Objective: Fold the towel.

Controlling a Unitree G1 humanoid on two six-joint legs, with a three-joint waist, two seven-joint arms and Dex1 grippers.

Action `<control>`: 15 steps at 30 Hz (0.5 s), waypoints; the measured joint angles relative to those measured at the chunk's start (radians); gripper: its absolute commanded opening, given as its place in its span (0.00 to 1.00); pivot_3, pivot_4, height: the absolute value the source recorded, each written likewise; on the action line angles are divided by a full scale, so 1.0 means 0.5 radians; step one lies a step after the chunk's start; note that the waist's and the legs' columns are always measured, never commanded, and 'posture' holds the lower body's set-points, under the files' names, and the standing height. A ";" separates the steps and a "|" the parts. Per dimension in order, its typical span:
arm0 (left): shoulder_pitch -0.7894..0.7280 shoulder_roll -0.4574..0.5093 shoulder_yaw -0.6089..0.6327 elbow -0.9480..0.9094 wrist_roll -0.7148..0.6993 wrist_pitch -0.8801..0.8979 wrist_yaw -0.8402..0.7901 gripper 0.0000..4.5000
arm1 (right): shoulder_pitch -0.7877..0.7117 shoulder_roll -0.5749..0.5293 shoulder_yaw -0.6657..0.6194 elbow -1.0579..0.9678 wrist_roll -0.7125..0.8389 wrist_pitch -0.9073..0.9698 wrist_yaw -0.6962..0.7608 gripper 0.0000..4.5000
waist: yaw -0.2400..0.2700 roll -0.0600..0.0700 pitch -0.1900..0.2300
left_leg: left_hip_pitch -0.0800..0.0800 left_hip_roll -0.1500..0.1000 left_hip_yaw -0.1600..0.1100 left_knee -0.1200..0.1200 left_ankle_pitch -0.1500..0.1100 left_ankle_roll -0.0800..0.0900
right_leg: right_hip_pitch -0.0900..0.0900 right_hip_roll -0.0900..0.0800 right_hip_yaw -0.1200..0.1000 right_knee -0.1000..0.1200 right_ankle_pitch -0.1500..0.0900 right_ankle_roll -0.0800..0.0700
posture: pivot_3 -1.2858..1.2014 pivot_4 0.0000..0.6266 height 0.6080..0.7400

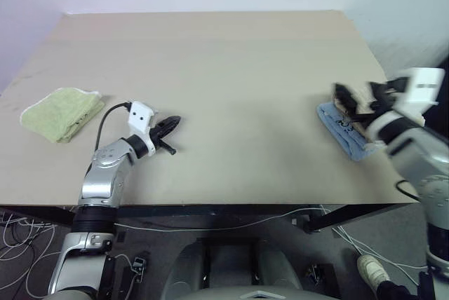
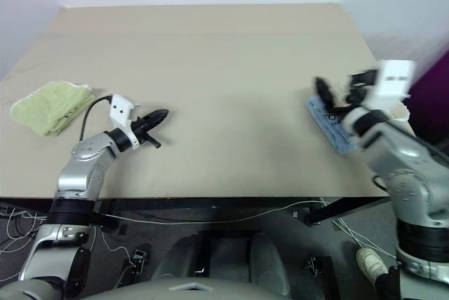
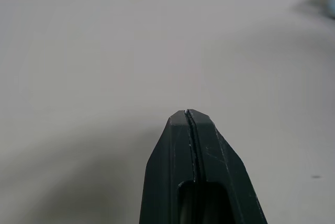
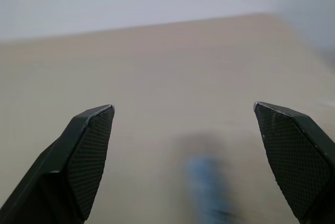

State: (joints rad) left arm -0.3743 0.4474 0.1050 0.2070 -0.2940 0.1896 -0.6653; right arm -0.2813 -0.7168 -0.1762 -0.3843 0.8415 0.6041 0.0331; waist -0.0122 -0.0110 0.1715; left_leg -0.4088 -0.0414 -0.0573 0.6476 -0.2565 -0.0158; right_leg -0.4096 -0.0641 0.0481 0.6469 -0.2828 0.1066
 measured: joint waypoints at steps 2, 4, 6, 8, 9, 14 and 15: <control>0.083 0.037 0.033 -0.056 0.005 0.001 0.034 0.00 | -0.049 0.085 0.168 0.033 -0.150 -0.060 0.147 1.00 | 0.005 -0.001 0.000 | 0.000 -0.001 -0.001 0.000 0.000 0.000 | 0.001 -0.002 0.000 0.000 0.000 0.000 | 0.52 0.24 1.00; 0.147 0.049 0.062 -0.107 0.005 0.006 0.058 0.00 | -0.083 0.128 0.326 0.103 -0.316 -0.131 0.268 1.00 | 0.011 -0.001 0.000 | 0.000 -0.002 -0.002 0.001 0.000 0.000 | 0.001 -0.003 -0.001 0.000 0.000 0.000 | 0.52 0.24 1.00; 0.208 0.054 0.071 -0.177 0.006 0.011 0.085 0.00 | -0.106 0.173 0.446 0.196 -0.472 -0.206 0.377 1.00 | 0.011 -0.002 0.000 | 0.000 -0.003 -0.002 0.001 0.000 0.000 | 0.000 -0.004 -0.001 0.000 0.000 0.000 | 0.52 0.24 1.00; 0.269 0.056 0.079 -0.272 0.006 0.038 0.125 0.00 | -0.121 0.240 0.518 0.289 -0.578 -0.266 0.470 1.00 | 0.006 -0.001 0.000 | 0.000 -0.003 -0.002 0.000 0.000 -0.001 | -0.001 -0.006 -0.001 0.000 0.000 0.000 | 0.52 0.24 1.00; 0.302 0.055 0.089 -0.328 0.004 0.048 0.145 0.00 | -0.130 0.265 0.538 0.334 -0.621 -0.292 0.520 1.00 | 0.003 -0.001 0.000 | 0.000 -0.002 -0.002 0.000 0.000 -0.001 | -0.001 -0.006 -0.001 0.000 0.000 0.000 | 0.52 0.24 1.00; 0.439 0.052 0.126 -0.484 0.000 0.113 0.212 0.00 | -0.181 0.376 0.537 0.470 -0.769 -0.383 0.649 1.00 | 0.000 -0.001 0.000 | 0.000 -0.002 -0.002 -0.001 0.000 -0.001 | -0.002 -0.005 0.000 0.000 0.000 0.000 | 0.52 0.24 1.00; 0.453 0.056 0.135 -0.501 -0.004 0.131 0.210 0.00 | -0.182 0.408 0.538 0.476 -0.790 -0.387 0.663 1.00 | 0.001 -0.001 0.000 | 0.000 -0.002 -0.002 -0.001 0.000 -0.001 | -0.002 -0.005 0.000 0.000 0.000 0.000 | 0.52 0.24 1.00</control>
State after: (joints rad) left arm -0.1476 0.4756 0.1723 -0.0436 -0.2962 0.2550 -0.5602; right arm -0.3721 -0.5129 0.0927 -0.1461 0.4464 0.4104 0.3644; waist -0.0120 -0.0116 0.1717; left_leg -0.4090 -0.0424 -0.0585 0.6471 -0.2567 -0.0163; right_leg -0.4105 -0.0669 0.0479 0.6470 -0.2827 0.1064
